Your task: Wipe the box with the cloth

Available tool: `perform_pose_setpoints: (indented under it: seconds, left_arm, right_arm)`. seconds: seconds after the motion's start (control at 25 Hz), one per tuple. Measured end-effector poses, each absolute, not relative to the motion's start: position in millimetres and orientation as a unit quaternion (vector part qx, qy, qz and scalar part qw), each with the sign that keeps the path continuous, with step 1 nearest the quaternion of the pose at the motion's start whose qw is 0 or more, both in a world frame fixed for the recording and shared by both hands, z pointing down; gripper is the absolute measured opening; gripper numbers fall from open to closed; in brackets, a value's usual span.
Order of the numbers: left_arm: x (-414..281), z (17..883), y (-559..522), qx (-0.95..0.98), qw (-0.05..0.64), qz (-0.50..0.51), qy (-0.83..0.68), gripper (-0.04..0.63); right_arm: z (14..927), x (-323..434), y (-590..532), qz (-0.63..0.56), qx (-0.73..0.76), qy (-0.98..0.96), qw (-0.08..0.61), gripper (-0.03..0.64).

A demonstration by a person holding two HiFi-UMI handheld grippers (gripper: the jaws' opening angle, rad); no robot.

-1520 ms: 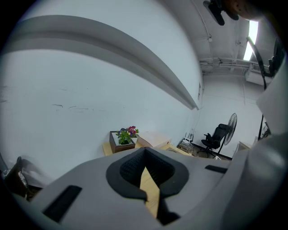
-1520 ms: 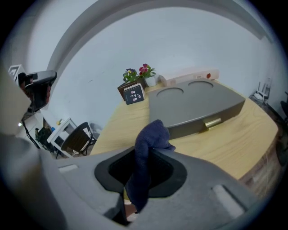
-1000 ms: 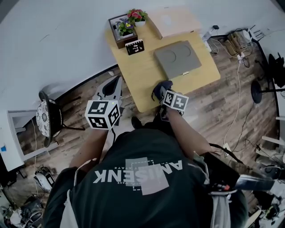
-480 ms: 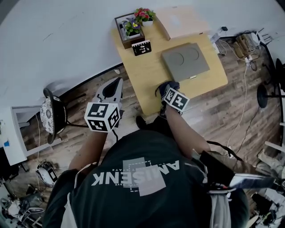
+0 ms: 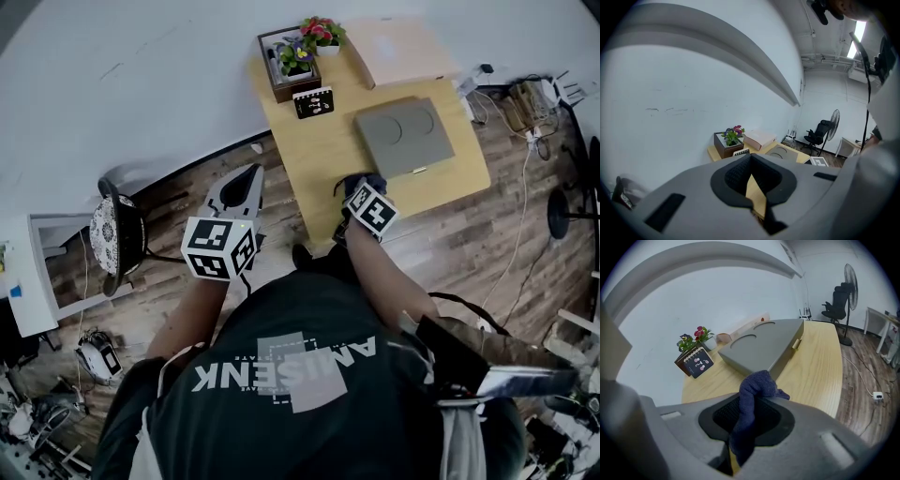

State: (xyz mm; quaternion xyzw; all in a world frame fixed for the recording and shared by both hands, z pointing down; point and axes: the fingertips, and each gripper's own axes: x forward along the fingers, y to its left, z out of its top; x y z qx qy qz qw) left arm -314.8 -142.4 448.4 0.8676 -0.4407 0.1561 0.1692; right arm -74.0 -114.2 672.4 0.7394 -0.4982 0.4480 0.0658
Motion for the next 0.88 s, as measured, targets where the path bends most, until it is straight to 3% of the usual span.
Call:
perform_pose_setpoints:
  seconds: [0.88]
  left_arm:
    - [-346.4,448.9,-152.6,0.853,0.173,0.154,-0.468,0.0]
  right_arm:
    - [666.0,-87.1,-153.7,0.455,0.73,-0.509,0.015,0.074]
